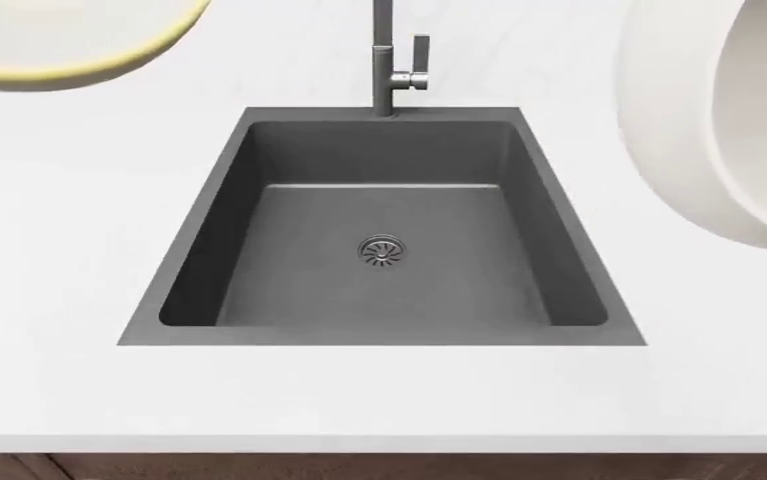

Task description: Stack the bowls in the sink.

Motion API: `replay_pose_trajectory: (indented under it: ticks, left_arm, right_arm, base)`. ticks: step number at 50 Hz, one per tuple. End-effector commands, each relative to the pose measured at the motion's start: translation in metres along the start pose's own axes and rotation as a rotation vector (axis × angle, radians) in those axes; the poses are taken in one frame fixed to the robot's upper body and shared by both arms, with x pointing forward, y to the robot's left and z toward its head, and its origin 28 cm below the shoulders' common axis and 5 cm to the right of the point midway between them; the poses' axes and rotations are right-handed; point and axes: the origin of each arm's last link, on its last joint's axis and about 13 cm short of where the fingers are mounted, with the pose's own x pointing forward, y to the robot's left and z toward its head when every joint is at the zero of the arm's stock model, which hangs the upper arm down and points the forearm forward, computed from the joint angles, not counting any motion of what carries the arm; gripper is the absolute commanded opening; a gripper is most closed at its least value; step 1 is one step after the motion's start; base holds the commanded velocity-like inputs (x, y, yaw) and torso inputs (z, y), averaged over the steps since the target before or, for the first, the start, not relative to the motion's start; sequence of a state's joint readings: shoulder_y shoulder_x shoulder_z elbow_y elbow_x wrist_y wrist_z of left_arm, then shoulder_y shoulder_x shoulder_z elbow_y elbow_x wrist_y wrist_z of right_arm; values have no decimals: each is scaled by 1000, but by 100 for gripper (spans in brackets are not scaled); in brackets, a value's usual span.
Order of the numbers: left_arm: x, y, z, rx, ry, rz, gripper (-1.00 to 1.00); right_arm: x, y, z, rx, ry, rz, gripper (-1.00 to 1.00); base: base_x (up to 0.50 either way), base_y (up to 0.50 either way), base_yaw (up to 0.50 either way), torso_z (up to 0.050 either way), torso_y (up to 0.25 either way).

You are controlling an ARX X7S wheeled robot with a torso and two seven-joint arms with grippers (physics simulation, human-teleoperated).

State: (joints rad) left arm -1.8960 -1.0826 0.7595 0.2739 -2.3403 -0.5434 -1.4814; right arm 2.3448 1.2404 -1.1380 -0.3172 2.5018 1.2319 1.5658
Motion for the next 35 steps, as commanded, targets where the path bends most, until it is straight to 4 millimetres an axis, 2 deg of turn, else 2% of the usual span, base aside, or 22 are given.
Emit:
replay_pose_trajectory:
  ticks: [1,15,35]
  left_arm:
    - [-7,10,7,-3,-35,42,-100]
    - [-7,12,12,4,-50,58,-100]
    - [-13,15,18,11,-67,82,-100]
  right_arm:
    - [1,-4,3,95,0,-41,-100]
    - [-1,-2,5,112,-38,-47,-100]
    - [-2,-1,7,86,-51,-37,-100]
  base:
    - [0,0,0,15,0]
    - [13,0,0,0,0]
    - [496,-171,0,0,2]
